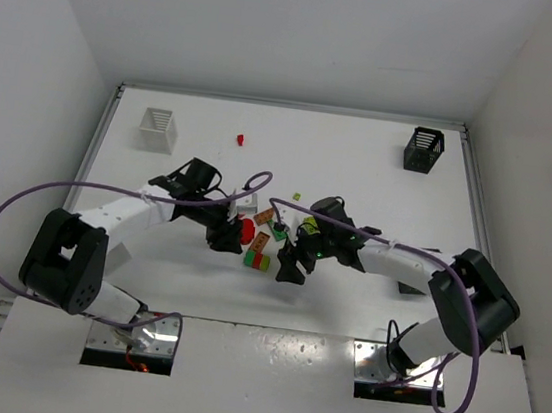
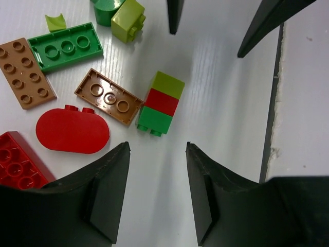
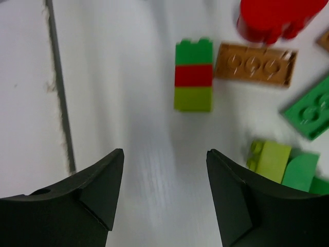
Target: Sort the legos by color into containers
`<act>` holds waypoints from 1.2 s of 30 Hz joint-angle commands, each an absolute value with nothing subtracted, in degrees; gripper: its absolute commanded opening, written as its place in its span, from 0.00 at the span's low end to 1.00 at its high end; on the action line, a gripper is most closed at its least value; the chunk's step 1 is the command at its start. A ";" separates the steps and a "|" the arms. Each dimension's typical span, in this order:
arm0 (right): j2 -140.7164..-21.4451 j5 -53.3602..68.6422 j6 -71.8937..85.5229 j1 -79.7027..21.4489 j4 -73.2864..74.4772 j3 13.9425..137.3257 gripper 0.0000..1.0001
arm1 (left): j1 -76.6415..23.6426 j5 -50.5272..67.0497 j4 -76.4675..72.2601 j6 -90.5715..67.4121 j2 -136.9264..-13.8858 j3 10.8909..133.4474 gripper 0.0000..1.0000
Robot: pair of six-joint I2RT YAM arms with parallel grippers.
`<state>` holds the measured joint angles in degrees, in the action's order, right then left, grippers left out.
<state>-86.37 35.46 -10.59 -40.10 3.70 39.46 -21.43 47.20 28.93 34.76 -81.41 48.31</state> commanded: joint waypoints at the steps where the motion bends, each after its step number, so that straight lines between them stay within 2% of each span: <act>1: -88.24 31.56 -8.44 -41.66 -10.54 39.64 0.66 | -21.80 48.96 29.27 40.52 -80.51 47.55 0.54; 15: -96.50 27.95 -10.20 -46.32 -14.85 43.77 0.67 | -14.16 54.49 28.12 36.39 -80.51 45.44 0.56; 22: -99.67 26.11 -10.72 -46.85 -14.24 45.62 0.58 | -11.70 55.55 28.12 34.81 -79.98 44.92 0.57; 27: -100.81 26.10 -11.25 -46.85 -14.24 45.62 0.35 | -11.69 56.07 28.12 34.19 -78.93 44.30 0.57; 28: -100.81 26.10 -11.25 -46.85 -14.24 45.62 0.27 | -11.69 56.07 28.12 34.19 -78.32 44.30 0.59; 32: -97.93 28.90 -10.64 -46.05 -12.93 45.62 0.10 | -11.69 57.21 28.12 34.71 -77.00 42.55 0.68; 36: -91.61 37.41 -10.63 -45.53 -8.19 45.09 0.01 | -13.53 57.91 27.08 34.81 -76.99 42.01 0.69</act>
